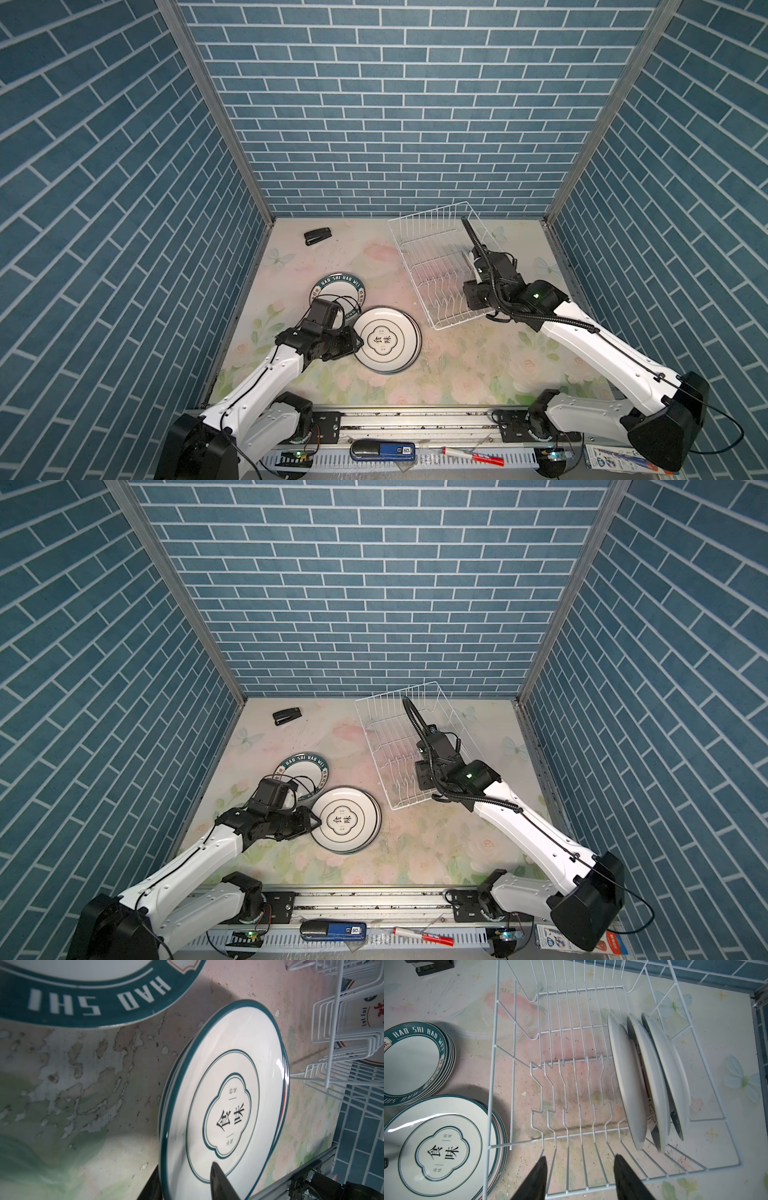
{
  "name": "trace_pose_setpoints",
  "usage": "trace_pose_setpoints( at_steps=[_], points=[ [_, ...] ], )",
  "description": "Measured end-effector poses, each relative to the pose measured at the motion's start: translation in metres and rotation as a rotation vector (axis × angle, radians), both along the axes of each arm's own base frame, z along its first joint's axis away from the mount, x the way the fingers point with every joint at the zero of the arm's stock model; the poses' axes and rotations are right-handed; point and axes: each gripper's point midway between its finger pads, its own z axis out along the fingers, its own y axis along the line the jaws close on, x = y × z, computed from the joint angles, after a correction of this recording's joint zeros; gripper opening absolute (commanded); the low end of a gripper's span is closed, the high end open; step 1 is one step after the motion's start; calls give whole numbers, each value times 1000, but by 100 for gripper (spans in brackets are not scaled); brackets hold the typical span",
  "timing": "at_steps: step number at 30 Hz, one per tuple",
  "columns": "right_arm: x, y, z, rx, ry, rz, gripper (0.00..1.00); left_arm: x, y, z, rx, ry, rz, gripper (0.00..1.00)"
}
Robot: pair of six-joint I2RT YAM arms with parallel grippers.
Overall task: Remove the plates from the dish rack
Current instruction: 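Set the plate on the red-lettered stack, open left gripper while right returns to rack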
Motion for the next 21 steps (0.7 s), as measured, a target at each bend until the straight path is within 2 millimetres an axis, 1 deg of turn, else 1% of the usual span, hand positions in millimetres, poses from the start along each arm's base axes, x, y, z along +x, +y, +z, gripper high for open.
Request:
trace_pose_setpoints(
  at_steps=[4,9,11,14,16,19,20,21],
  points=[
    [0,0,0,0,0,0,53,2,0,1,7,-3,-3,40],
    [0,0,0,0,0,1,53,3,0,-3,12,9,-6,44],
    [0,0,0,-1,0,1,53,3,0,-3,13,9,-7,48],
    [0,0,0,-4,-1,5,54,3,0,-1,16,2,-7,57],
    [0,0,0,-6,0,6,54,5,2,4,19,-20,-5,61],
    [-1,-1,-2,-16,3,12,54,9,4,18,23,-76,0,65],
    [-1,-1,-2,-22,5,13,54,12,4,24,22,-99,2,70],
    [-1,-2,-3,-29,5,15,54,14,4,29,20,-116,5,71]
  ],
)
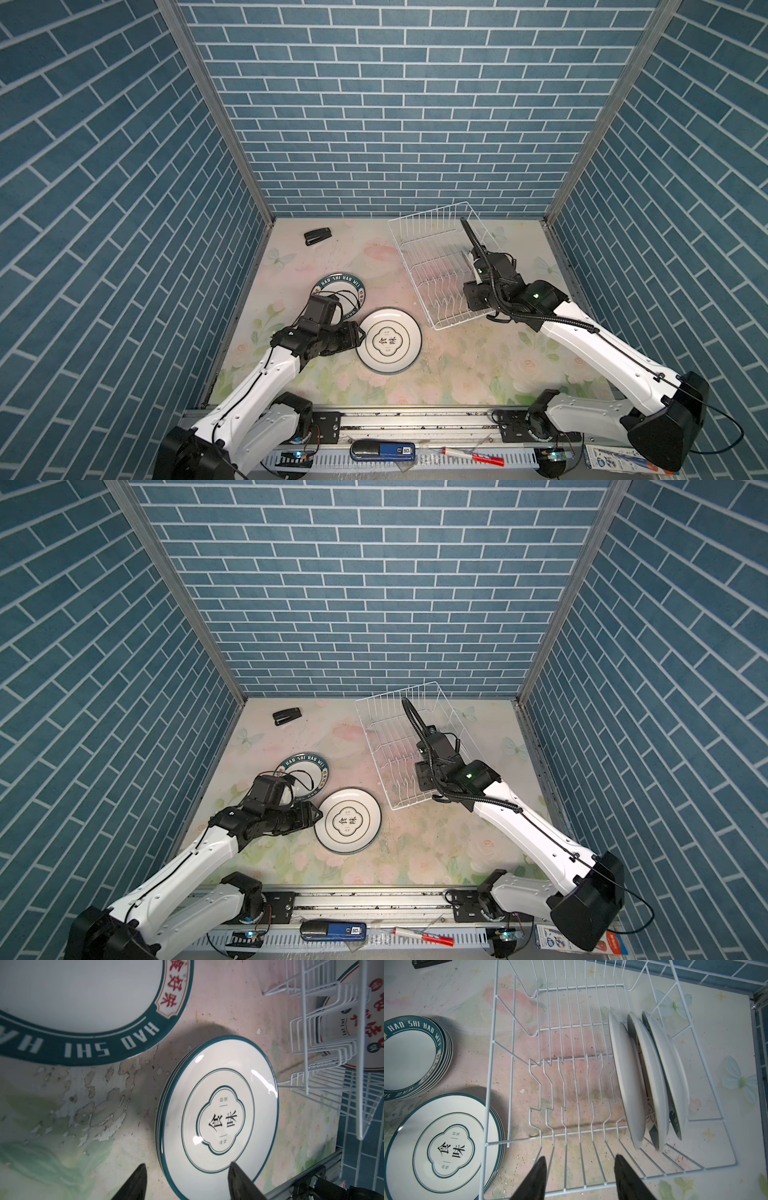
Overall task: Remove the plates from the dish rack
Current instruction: 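Set the plate on the red-lettered stack, open left gripper while right returns to rack, then lower the right gripper into the rack toward the next upright plate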
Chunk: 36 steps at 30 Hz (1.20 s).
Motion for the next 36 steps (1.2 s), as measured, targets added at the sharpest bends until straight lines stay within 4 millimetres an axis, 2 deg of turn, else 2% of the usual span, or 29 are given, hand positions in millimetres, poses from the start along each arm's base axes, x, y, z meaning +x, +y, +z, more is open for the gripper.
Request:
trace_pose_setpoints(
  at_steps=[7,13,17,28,29,31,36],
  points=[
    [4,-6,3,-51,-9,-12,55,14,4,25,10,-111,19,76],
    [19,-5,10,-116,-44,-39,56,23,14,42,47,-193,69,85],
    [30,-4,10,-174,-53,-55,57,31,22,51,83,-227,105,86],
    [51,11,5,-251,-37,-59,60,35,29,48,133,-205,127,87],
    [53,12,5,-252,-36,-58,60,34,29,49,134,-202,127,88],
    [57,16,5,-259,-34,-53,60,33,30,49,139,-200,128,99],
    [65,19,-1,-289,-19,-51,60,32,32,53,150,-199,133,99]
  ],
)
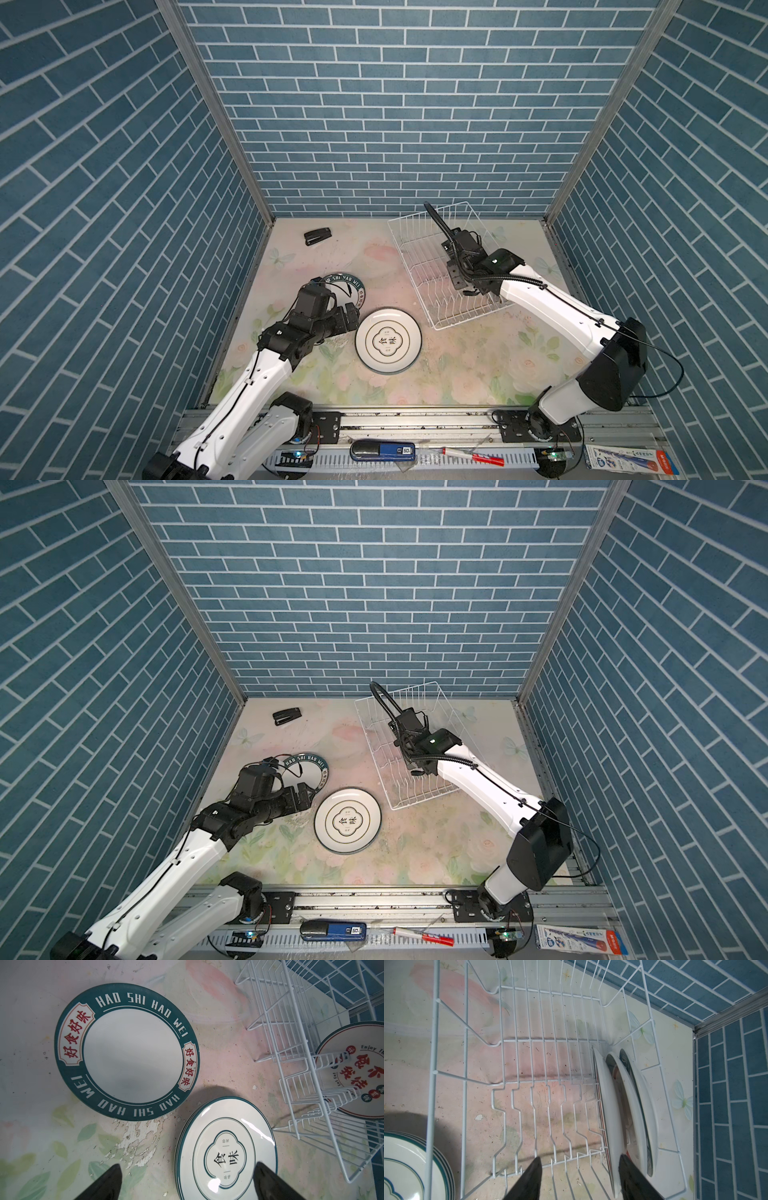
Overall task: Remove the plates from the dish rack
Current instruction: 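Lower the right gripper into the rack toward the next upright plate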
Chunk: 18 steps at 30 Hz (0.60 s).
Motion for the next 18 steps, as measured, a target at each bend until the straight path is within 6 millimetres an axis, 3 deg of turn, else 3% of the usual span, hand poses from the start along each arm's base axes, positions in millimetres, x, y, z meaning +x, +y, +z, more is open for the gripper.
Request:
trace_pose_setpoints(
  at_steps=[18],
  points=[
    [20,-19,-31,-116,50,-69,59,-2,2,8,-4,-26,5,99]
  ],
)
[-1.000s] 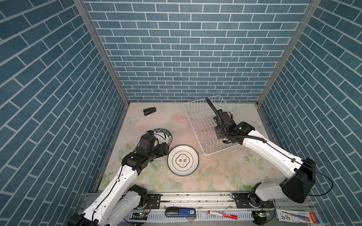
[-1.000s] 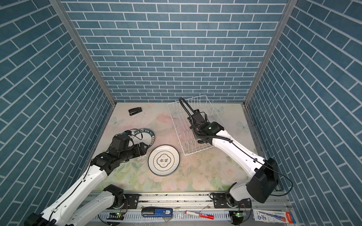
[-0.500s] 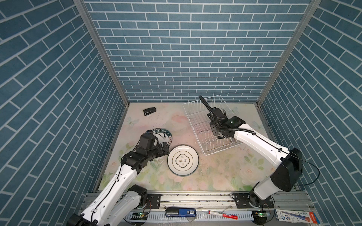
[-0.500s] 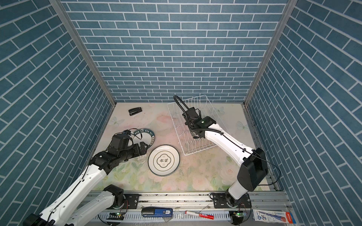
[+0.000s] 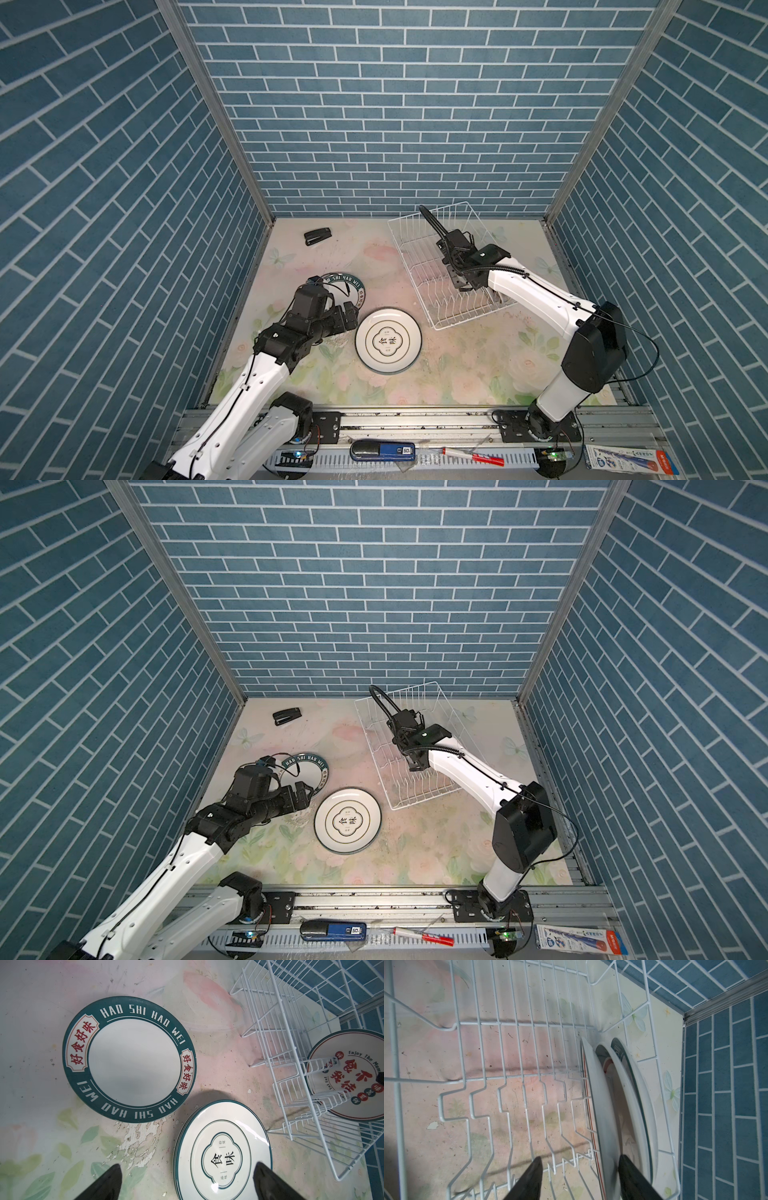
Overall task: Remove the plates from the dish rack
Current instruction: 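Lower the right gripper into the rack toward the next upright plate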
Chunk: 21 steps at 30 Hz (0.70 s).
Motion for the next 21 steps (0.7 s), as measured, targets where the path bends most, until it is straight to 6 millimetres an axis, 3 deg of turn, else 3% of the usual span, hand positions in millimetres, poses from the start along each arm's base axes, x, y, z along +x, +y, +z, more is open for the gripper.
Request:
trace_pose_setpoints(
  at_steps=[11,21],
  points=[
    [14,-14,-20,-115,-4,-53,52,-3,1,1,1,-2,1,99],
    [24,-24,-25,-208,-46,-86,35,-3,1,2,-1,-3,0,99]
  ],
)
